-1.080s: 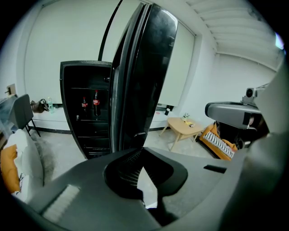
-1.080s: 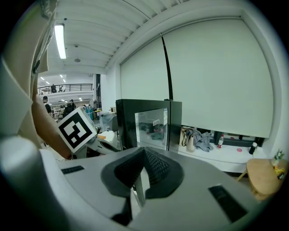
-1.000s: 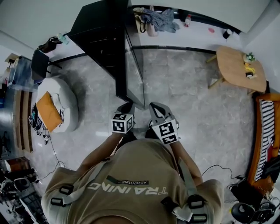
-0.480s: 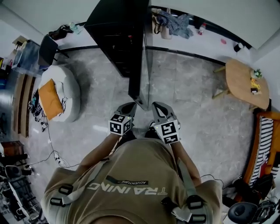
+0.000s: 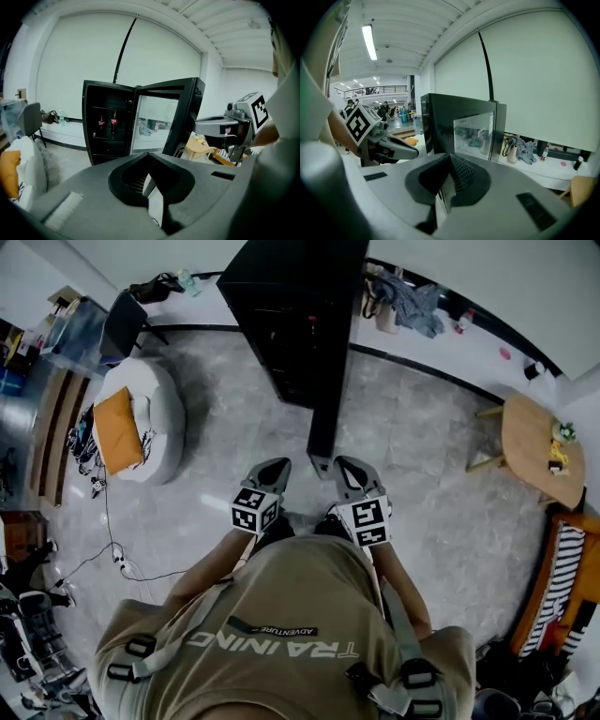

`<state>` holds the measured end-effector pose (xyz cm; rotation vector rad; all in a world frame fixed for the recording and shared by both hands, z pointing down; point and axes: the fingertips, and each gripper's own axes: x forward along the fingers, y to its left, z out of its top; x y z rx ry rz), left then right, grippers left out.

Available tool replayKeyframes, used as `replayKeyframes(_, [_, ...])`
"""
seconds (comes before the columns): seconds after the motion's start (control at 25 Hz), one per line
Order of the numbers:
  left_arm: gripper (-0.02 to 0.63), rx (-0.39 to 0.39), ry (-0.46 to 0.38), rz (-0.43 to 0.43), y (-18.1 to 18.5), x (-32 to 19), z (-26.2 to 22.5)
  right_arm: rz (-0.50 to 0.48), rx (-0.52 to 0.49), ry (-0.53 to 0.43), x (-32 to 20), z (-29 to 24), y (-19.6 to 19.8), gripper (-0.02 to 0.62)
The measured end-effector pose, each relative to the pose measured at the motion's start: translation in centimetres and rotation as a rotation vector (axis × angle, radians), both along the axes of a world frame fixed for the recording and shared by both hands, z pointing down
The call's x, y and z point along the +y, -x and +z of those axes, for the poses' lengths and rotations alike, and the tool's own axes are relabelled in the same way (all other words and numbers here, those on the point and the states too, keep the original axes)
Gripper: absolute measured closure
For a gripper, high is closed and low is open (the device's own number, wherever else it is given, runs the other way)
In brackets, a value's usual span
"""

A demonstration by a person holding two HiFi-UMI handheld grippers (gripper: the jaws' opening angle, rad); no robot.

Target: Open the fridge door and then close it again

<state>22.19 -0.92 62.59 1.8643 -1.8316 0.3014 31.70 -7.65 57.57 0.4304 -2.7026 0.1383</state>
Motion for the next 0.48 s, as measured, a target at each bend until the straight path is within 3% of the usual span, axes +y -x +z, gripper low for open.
replayKeyframes(0.48, [0.605,0.02,-0.01,-0.055,3.8,0.4,-0.1,0.0,0.018,0.021,0.2,0.0,1.8,0.598])
